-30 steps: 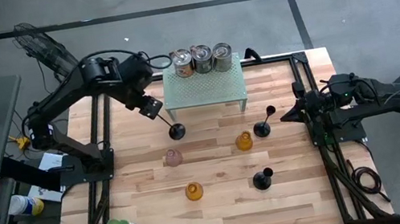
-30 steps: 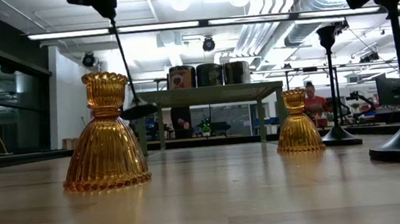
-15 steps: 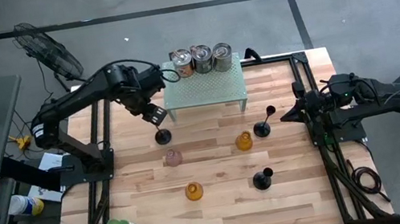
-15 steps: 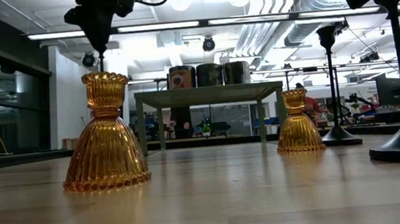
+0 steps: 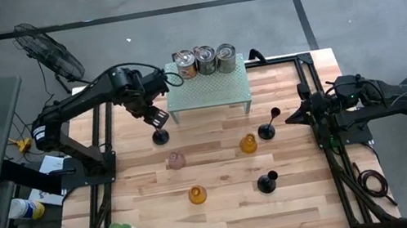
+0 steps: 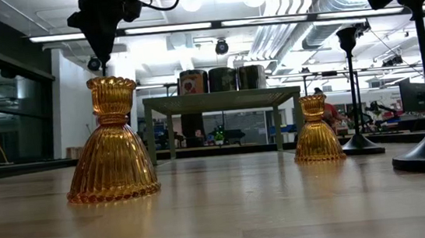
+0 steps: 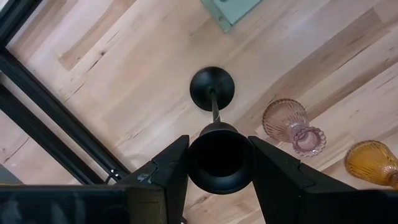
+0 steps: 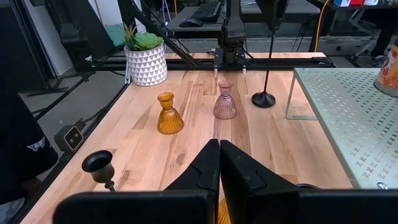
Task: Pick & Place candle stick holders
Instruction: Put the top left black candle holder on the shelf
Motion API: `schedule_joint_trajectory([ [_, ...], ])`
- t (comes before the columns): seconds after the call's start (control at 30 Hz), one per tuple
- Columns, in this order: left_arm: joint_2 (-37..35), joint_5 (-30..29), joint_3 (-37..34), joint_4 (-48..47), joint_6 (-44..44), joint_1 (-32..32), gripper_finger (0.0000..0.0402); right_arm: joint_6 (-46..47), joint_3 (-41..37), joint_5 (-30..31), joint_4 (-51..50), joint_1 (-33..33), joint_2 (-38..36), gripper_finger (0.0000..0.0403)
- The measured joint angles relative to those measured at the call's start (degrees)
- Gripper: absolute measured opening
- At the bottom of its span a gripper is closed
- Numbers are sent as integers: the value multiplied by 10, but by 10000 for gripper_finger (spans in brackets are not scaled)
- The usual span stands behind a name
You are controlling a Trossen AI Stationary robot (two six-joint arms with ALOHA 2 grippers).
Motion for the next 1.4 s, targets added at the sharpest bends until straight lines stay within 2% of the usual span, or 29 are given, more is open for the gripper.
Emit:
schedule_joint_trajectory([
  [0.6,0,-7,0,3,18,0,149,0,0,0,0,0,0,3],
  [0.7,0,-11,0,3,18,0,166,0,0,0,0,0,0,3],
  [0.9,0,-16,0,3,19,0,230,0,0,0,0,0,0,3],
  [1.03,0,-18,0,3,19,0,259,0,0,0,0,0,0,3],
  [1.4,-42,-92,0,3,-14,-2,266,0,0,0,0,0,0,3],
])
